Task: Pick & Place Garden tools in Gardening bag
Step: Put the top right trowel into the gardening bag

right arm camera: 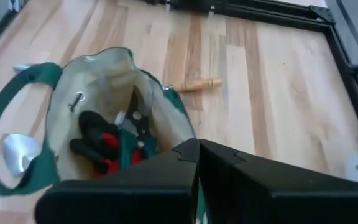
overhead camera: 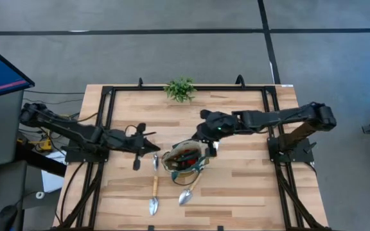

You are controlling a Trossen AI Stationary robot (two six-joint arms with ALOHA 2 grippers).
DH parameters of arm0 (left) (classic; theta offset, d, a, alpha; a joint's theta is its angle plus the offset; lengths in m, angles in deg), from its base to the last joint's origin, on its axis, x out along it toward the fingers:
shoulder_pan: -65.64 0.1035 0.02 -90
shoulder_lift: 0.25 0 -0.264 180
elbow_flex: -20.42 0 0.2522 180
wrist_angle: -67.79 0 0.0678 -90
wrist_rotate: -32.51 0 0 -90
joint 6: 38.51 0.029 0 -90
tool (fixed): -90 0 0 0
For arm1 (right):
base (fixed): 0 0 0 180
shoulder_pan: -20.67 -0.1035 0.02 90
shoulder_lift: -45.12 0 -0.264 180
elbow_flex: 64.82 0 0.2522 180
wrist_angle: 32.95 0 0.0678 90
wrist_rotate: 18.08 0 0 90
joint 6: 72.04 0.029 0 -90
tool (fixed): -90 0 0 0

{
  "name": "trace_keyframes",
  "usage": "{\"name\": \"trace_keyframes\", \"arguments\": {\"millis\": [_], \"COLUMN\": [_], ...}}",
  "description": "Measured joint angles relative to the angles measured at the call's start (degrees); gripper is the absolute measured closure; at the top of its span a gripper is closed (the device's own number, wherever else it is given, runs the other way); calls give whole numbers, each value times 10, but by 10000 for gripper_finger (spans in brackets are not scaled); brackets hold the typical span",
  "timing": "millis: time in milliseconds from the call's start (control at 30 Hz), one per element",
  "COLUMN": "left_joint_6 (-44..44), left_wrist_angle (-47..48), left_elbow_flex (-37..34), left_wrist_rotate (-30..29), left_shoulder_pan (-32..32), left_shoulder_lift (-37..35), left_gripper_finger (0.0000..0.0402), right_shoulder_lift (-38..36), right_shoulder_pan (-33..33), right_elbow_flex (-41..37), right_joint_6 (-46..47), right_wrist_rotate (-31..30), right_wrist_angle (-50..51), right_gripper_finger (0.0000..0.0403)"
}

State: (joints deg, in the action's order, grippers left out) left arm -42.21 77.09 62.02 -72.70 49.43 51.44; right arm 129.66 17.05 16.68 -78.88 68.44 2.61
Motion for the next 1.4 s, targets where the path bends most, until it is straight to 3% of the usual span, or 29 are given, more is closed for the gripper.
{"name": "trace_keyframes", "arguments": {"millis": [267, 600, 800, 1167, 1400], "left_joint_6": [4, 31, 31, 31, 31], "left_wrist_angle": [-100, -114, -114, -116, -117], "left_elbow_flex": [-76, -78, -78, -78, -78], "left_wrist_rotate": [2, 2, 2, 0, -1], "left_shoulder_pan": [0, 0, 0, 0, 0], "left_shoulder_lift": [-44, -95, -101, -101, -101], "left_gripper_finger": [399, 399, 399, 399, 399], "right_shoulder_lift": [-88, -197, -216, -215, -215], "right_shoulder_pan": [-9, -47, -65, -53, -48], "right_elbow_flex": [-161, -297, -371, -404, -404], "right_joint_6": [88, 185, 285, 422, 398], "right_wrist_rotate": [-11, -120, -175, -237, -236], "right_wrist_angle": [-107, -115, -120, -122, -120], "right_gripper_finger": [403, 403, 403, 403, 403]}}
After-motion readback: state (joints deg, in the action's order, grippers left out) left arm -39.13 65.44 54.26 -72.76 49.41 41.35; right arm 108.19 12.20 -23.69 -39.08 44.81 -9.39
